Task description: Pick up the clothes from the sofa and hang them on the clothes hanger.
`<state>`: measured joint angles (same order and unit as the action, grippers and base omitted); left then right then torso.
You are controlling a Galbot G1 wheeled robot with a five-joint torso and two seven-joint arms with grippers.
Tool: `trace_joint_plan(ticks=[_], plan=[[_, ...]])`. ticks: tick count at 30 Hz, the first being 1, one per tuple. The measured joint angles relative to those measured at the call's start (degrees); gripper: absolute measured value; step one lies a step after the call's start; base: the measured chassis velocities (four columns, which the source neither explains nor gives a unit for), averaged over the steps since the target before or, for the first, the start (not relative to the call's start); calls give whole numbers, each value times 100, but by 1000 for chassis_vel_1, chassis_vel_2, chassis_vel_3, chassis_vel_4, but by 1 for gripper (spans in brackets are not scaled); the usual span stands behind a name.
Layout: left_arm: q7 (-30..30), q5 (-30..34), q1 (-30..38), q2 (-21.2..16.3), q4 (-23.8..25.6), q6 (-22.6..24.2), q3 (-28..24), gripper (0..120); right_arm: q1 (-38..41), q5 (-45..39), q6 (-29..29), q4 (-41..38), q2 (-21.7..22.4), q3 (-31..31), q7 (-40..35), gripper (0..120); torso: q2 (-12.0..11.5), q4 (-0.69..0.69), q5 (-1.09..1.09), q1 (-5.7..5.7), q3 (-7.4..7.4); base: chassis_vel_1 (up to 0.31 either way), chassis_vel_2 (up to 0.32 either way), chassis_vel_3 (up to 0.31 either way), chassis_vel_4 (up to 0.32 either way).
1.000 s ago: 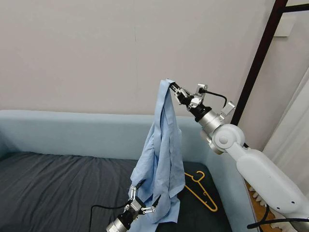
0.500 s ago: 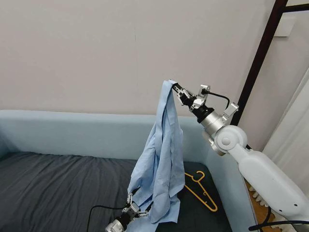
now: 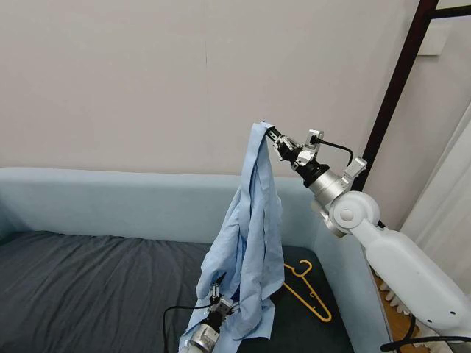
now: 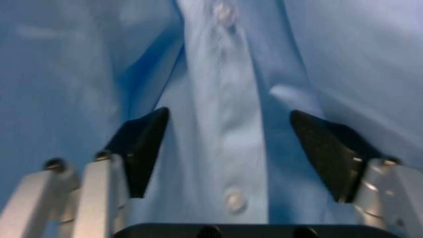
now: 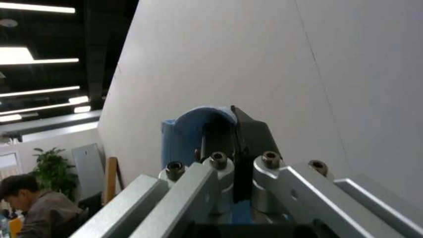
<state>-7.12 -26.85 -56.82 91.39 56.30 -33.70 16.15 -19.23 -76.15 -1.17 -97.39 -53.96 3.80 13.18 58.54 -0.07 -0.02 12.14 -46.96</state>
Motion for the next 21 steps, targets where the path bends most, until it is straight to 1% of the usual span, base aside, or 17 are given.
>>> trace_joint_plan(ticks=[1,2,6,7,10,11,14,16,17,18,19,20,21], plan=[[-39,-5,-21,59,14,9,-18,65,-9,0,0,-1,-3,0,4,0,0,0,0,0,0,0,0,0,0],[-39,-5,-21,59,14,9,-18,65,-9,0,0,-1,-3,0,4,0,0,0,0,0,0,0,0,0,0],[-86,3,-157,34,207,9,-80,48,-36,1,0,-12,1,-10,11,0,0,0,0,0,0,0,0,0,0],[-86,3,-157,34,207,9,-80,48,-36,1,0,-12,1,-10,11,0,0,0,0,0,0,0,0,0,0],[-91,37,-243,-38,328,-4,-95,33,-40,4,0,-11,0,-12,12,0,0,1,0,0,0,0,0,0,0],[-91,37,-243,-38,328,-4,-95,33,-40,4,0,-11,0,-12,12,0,0,1,0,0,0,0,0,0,0],[-91,129,-251,-66,338,-48,-98,19,-37,5,0,5,-11,-9,12,0,0,1,0,0,0,0,0,0,0],[-86,204,-229,-61,299,-81,-99,12,-33,13,-2,29,-19,2,11,0,0,1,-1,0,1,0,0,0,0],[-86,204,-229,-61,299,-81,-99,12,-33,13,-2,29,-19,2,11,0,0,1,-1,0,1,0,0,0,0],[-78,247,-223,-59,290,-106,-98,6,-31,25,-7,47,-19,7,11,0,0,0,-1,0,0,0,0,0,0],[-63,307,-232,-70,314,-137,-102,3,-29,49,-15,78,-19,11,7,0,0,0,-2,0,0,0,0,0,0],[-27,389,-267,-114,397,-168,-130,0,-21,92,-27,118,-18,15,-12,0,0,0,-2,0,0,0,0,0,0],[68,542,-345,-215,581,-220,-187,0,-3,172,-42,179,-15,20,-83,0,0,-1,-2,0,0,0,0,0,0]])
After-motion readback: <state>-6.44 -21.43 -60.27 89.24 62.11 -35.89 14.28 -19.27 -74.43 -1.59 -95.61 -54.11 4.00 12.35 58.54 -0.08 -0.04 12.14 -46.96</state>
